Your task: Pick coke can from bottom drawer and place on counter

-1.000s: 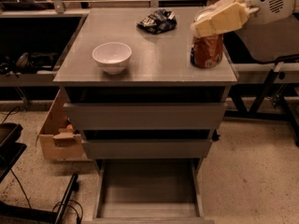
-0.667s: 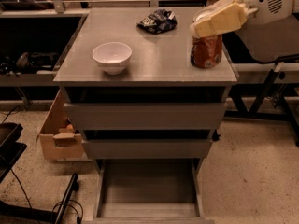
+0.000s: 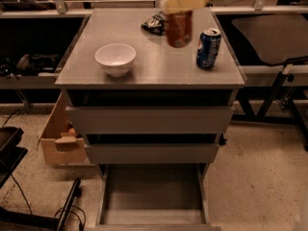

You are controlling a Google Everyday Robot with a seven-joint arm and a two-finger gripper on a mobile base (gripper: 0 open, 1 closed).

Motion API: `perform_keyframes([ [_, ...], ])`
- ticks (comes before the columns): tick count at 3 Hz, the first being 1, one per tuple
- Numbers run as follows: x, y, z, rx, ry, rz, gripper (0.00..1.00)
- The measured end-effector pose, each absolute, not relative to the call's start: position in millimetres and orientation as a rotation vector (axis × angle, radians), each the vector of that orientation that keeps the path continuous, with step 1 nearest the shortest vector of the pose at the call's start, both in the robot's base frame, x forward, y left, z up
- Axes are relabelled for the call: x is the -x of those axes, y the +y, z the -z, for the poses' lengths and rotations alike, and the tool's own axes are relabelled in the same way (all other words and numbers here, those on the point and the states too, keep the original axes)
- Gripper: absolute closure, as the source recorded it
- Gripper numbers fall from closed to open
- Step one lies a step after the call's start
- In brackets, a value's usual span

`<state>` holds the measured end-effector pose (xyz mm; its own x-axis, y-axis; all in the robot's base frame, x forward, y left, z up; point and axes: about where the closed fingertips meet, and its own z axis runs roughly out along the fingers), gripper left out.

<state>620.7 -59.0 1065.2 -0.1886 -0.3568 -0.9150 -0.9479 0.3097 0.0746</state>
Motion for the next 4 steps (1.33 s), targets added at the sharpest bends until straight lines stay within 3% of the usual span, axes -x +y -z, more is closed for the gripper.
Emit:
perform_keyframes([
  [2,-738,49,-1098,0.994,1.603,-0.913,1.0],
  [4,-852,72,-1042,0.681,1.746,-0.807,1.0],
])
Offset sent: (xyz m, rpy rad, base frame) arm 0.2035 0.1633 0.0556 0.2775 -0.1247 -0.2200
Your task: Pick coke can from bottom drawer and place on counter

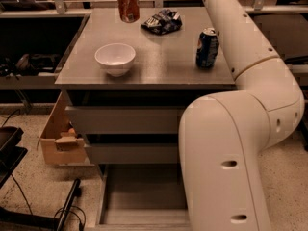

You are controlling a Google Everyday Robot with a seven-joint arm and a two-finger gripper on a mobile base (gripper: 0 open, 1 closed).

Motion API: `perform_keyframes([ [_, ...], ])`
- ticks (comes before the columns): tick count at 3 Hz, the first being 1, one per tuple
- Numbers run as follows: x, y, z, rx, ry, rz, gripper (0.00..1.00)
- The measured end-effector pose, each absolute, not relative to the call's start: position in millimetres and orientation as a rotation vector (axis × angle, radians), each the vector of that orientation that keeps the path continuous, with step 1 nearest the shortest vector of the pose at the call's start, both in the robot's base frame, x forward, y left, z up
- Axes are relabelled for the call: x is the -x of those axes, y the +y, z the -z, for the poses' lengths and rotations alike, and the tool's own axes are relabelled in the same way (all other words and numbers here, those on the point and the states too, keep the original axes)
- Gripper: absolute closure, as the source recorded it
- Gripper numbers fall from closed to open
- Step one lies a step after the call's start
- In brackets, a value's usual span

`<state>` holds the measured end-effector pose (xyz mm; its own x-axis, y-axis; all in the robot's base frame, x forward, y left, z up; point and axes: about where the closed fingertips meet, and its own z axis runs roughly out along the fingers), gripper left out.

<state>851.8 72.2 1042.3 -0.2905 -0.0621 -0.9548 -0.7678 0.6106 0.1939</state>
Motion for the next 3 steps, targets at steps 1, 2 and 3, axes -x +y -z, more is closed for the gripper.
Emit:
perform_keyframes([
  [1,-883,79,-1016,0.609,1.792,-0.791,1.0],
  [2,-902,95,-992,0.587,1.814,-0.809,1.0],
  [3,-910,122,-973,0.62,1.829,-0.799,1.0],
])
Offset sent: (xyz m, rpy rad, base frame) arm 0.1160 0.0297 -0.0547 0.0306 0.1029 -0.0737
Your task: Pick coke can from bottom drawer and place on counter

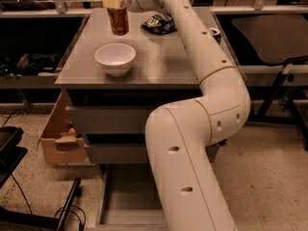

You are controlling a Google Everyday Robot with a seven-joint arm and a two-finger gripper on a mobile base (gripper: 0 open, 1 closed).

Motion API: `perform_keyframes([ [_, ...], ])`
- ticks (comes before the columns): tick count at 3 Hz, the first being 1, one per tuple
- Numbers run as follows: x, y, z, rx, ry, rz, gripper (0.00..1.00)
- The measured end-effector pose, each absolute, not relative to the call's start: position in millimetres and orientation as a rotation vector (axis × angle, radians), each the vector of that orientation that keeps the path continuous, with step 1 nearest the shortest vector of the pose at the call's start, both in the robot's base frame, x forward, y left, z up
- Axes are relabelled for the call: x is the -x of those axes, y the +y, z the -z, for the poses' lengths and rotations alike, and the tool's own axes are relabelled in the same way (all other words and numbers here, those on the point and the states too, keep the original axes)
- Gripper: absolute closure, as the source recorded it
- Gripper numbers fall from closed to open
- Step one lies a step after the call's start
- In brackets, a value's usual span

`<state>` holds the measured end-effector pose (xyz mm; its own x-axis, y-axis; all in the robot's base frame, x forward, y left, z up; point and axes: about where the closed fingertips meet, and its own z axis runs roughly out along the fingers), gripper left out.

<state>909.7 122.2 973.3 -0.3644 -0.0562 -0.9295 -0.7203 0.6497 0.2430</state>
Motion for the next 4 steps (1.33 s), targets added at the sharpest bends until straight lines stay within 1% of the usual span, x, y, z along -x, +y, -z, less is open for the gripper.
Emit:
perform_keyframes([
  [1,-910,138,-963,0.654,1.853,-0.769,1.0],
  [2,-918,140,-956,0.651,1.824,-0.781,1.0],
  [3,-926,140,-945,0.613,1.772,-0.859,1.0],
  [4,-921,150,-931,0.619,1.778,-0.933,1.0],
])
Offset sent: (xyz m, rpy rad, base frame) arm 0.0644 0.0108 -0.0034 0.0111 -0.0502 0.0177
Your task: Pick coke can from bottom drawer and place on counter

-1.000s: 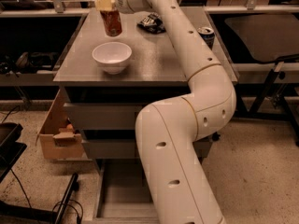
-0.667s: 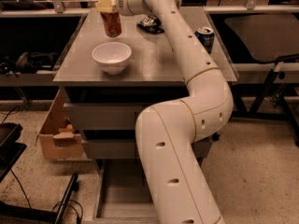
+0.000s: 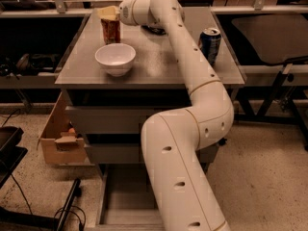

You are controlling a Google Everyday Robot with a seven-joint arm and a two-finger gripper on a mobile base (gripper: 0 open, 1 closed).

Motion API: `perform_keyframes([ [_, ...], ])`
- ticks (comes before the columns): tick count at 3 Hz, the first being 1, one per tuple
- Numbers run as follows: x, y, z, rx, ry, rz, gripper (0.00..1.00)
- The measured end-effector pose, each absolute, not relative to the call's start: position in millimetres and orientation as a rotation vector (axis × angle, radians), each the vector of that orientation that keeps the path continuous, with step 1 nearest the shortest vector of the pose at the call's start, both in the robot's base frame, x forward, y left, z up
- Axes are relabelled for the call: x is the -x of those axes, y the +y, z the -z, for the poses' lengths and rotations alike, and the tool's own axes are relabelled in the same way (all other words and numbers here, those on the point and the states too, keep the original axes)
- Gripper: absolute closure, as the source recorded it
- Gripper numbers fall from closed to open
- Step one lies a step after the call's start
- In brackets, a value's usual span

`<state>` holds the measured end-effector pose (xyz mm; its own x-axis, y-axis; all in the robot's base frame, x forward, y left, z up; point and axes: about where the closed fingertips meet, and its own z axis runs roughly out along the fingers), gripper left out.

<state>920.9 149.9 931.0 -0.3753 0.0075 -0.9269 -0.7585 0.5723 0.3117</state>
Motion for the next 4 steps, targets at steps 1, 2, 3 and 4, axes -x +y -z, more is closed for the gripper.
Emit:
perform_keyframes([
  [1,-920.3,151.1,-930.0,0.621,1.78,-0.939,0.82],
  [2,-920.3,151.1,-929.9,0.621,1.78,-0.939,0.59],
  [3,-920.3,151.2,-929.9,0.621,1.78,-0.939,0.34],
  [4,-920.3,151.2,-929.9,0.621,1.78,-0.939,0.13],
])
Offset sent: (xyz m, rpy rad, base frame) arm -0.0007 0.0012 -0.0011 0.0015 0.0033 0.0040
